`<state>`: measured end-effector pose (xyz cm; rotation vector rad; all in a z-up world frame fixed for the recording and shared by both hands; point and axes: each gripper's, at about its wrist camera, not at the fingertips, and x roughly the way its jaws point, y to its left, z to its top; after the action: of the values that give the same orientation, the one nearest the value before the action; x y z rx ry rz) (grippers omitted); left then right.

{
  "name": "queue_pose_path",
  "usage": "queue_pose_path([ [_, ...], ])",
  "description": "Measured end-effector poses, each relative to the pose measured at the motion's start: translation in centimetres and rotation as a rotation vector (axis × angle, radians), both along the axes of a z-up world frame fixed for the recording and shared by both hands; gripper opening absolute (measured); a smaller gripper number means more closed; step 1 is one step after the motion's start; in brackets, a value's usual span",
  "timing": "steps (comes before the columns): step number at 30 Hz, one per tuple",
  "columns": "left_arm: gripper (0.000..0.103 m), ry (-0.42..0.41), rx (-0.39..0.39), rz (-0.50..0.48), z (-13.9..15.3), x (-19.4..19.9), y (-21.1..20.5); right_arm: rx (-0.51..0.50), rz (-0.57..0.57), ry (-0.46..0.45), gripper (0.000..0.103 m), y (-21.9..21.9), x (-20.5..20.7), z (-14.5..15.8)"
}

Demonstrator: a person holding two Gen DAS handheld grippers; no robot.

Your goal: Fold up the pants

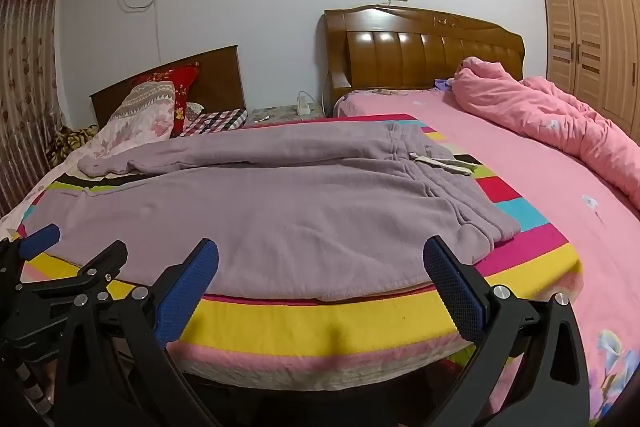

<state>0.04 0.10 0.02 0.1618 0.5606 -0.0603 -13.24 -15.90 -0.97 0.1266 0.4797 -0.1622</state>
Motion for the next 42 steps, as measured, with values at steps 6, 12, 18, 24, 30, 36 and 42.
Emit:
queue_pose_path([
  [6,0.102,-0.003,0.007,-0.004,0.0,-0.2,-0.3,0.009,0.001,0.001,0.099,-0.1,0.0,-0.1],
  [12,0.102,0.002,0.003,0.002,-1.1,-0.7,-0.3,0.011,0.004,0.009,0.099,0.0,0.0,-0.4],
  [18,0.102,0.017,-0.014,0.009,-0.2,-0.1,0.4,0.013,0.006,0.013,0.099,-0.2,0.3,-0.6],
  [24,0.102,0.018,-0.015,0.009,-0.3,0.0,0.4,0.020,0.003,0.022,0.099,-0.4,0.5,-0.7],
  [30,0.102,0.019,-0.016,0.010,-0.3,-0.1,0.4,0.029,0.001,0.032,0.099,-0.6,0.7,-0.7],
  [36,0.102,0.019,-0.018,0.010,-0.2,-0.1,0.5,0.030,0.002,0.035,0.099,-0.6,0.7,-0.7],
  [42,0.102,0.020,-0.018,0.010,-0.2,-0.1,0.5,0.031,0.002,0.039,0.099,-0.6,0.7,-0.7],
])
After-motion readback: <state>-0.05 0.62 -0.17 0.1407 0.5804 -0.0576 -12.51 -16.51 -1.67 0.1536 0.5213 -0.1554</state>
